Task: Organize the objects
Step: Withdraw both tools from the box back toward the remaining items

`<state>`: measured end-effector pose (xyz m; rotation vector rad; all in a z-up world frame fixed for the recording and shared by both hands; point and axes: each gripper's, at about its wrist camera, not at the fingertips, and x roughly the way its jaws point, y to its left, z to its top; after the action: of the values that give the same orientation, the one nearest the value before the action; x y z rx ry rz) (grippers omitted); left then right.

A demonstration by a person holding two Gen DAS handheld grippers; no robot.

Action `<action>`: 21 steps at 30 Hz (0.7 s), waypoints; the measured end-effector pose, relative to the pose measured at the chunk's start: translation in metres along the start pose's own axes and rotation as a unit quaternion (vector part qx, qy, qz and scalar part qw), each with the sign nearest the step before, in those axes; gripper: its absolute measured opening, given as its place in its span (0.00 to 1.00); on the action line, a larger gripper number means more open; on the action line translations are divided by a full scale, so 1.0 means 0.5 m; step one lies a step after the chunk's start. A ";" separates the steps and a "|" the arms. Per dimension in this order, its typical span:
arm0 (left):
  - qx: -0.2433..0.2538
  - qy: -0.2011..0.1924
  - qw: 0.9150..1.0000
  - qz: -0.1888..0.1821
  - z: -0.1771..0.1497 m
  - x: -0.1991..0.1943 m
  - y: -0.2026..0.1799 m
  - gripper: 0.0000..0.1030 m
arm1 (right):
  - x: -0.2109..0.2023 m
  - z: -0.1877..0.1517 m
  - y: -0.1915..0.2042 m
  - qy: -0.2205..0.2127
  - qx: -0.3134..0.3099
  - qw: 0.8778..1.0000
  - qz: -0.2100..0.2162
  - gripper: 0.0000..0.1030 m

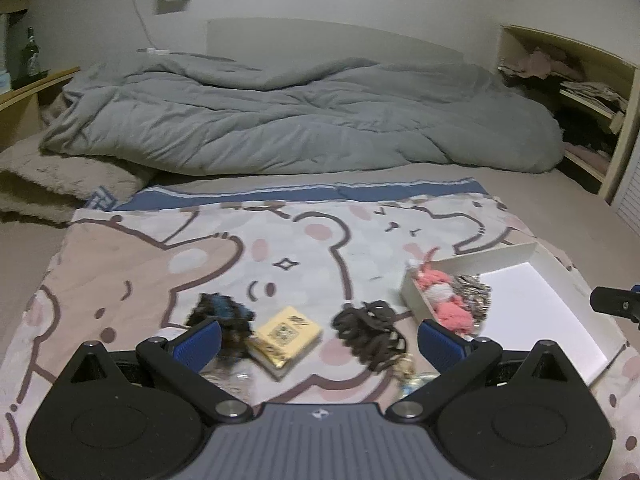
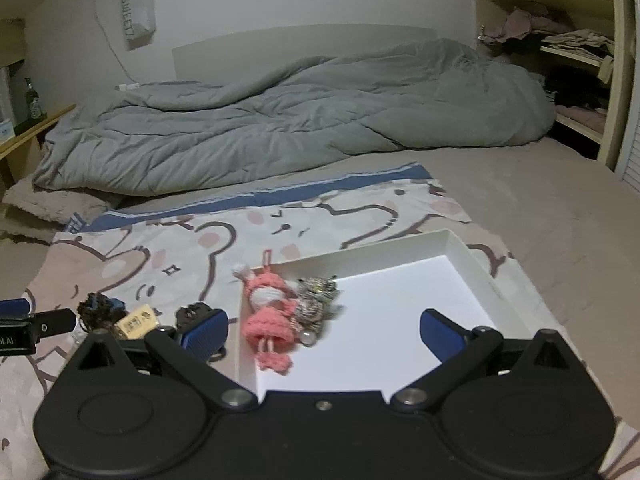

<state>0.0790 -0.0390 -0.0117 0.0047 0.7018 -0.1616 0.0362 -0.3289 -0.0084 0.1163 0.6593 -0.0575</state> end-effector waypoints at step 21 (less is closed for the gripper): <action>-0.024 0.045 0.998 0.039 -0.018 0.037 0.178 1.00 | 0.058 -0.015 0.159 -0.034 -0.138 0.988 0.064 1.00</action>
<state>0.1007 0.0469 -0.0348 -0.0074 0.7931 -0.0701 0.0616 -0.2498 -0.0249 -0.1092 0.5845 0.1527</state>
